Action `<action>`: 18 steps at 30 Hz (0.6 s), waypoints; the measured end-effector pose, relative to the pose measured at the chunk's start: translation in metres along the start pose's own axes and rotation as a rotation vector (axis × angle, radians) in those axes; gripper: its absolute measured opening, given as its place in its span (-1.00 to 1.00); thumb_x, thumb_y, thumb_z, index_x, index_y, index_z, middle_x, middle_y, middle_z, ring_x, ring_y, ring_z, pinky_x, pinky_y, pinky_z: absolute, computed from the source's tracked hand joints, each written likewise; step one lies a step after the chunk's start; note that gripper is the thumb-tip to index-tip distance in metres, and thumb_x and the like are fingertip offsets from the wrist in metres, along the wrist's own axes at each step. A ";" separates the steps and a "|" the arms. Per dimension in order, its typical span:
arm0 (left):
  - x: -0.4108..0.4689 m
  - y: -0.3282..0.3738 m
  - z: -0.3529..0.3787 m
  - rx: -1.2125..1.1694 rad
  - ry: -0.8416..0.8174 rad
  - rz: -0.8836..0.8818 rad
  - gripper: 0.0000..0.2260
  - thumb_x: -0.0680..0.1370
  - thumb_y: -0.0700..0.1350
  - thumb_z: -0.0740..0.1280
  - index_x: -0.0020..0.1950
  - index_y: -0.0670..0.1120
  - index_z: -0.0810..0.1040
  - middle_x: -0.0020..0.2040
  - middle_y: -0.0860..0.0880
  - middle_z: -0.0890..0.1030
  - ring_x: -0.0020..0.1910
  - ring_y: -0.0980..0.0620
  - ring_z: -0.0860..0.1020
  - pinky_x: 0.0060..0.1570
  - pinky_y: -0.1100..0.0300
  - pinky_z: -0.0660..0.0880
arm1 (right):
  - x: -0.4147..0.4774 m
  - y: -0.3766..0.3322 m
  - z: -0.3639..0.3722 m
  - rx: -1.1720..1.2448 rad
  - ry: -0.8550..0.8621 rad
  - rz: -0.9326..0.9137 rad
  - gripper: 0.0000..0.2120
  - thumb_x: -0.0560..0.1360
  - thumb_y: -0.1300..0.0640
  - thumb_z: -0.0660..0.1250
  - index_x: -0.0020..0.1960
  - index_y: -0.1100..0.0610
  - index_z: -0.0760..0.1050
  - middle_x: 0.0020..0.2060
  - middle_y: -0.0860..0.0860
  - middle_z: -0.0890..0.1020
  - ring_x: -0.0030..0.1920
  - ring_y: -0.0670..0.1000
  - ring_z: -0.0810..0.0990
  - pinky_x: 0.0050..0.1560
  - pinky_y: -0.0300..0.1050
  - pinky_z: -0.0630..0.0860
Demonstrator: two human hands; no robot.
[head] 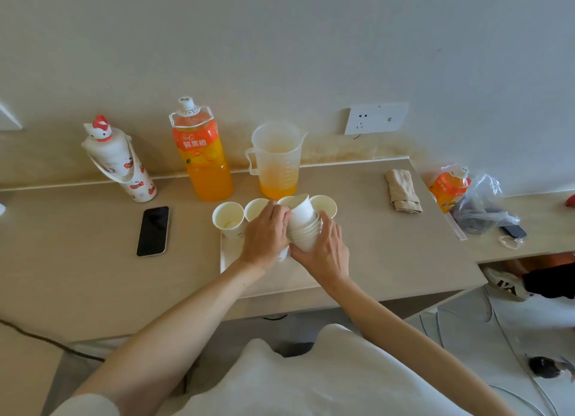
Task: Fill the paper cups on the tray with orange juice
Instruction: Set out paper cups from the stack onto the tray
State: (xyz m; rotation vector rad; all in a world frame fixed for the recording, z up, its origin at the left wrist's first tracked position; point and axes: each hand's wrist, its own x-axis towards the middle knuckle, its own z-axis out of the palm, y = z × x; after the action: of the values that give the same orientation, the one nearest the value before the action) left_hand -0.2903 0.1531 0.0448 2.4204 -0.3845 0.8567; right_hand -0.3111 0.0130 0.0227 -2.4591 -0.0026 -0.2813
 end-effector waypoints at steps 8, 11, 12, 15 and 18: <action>-0.038 -0.064 -0.040 0.043 0.082 -0.196 -0.92 0.62 -0.12 0.06 -0.04 -0.06 0.30 -0.14 -0.17 0.51 -0.26 -0.08 0.44 -0.42 0.18 0.33 | -0.028 0.002 0.024 0.030 -0.128 -0.077 -0.12 0.31 -0.15 0.50 0.42 0.07 0.08 0.19 0.10 0.48 0.16 0.13 0.50 -0.20 0.03 0.55; -0.061 -0.076 -0.051 0.096 0.044 -0.193 -0.92 0.62 -0.12 0.07 -0.03 -0.08 0.31 -0.14 -0.16 0.51 -0.30 -0.11 0.46 -0.45 0.17 0.33 | -0.033 0.000 0.030 0.036 -0.156 -0.096 -0.11 0.32 -0.17 0.49 0.43 0.07 0.07 0.18 0.11 0.49 0.17 0.15 0.51 -0.15 0.06 0.56; -0.069 -0.081 -0.054 0.126 0.024 -0.176 -0.92 0.61 -0.12 0.09 -0.03 -0.09 0.32 -0.14 -0.16 0.51 -0.31 -0.11 0.48 -0.48 0.16 0.35 | -0.035 -0.002 0.032 0.044 -0.167 -0.106 -0.12 0.32 -0.17 0.49 0.42 0.03 0.05 0.18 0.11 0.49 0.17 0.15 0.51 -0.13 0.09 0.57; -0.088 -0.089 -0.056 0.194 -0.076 -0.121 -0.92 0.59 -0.11 0.14 -0.04 -0.10 0.36 -0.16 -0.16 0.52 -0.33 -0.13 0.51 -0.52 0.13 0.41 | -0.038 -0.001 0.035 0.052 -0.172 -0.130 -0.11 0.31 -0.17 0.49 0.42 0.01 0.03 0.16 0.12 0.49 0.15 0.15 0.52 -0.12 0.10 0.59; -0.102 -0.093 -0.052 0.253 -0.195 -0.106 -0.89 0.55 -0.15 0.18 -0.09 -0.16 0.46 -0.17 -0.13 0.51 -0.37 -0.13 0.51 -0.54 0.14 0.39 | -0.041 0.000 0.036 0.061 -0.191 -0.147 -0.11 0.32 -0.17 0.50 0.43 0.02 0.03 0.19 0.13 0.49 0.16 0.14 0.52 -0.11 0.09 0.59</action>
State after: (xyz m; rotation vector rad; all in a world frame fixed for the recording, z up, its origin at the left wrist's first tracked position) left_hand -0.3533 0.2673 -0.0237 2.7425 -0.2269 0.6585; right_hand -0.3434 0.0379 -0.0133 -2.4193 -0.2704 -0.1070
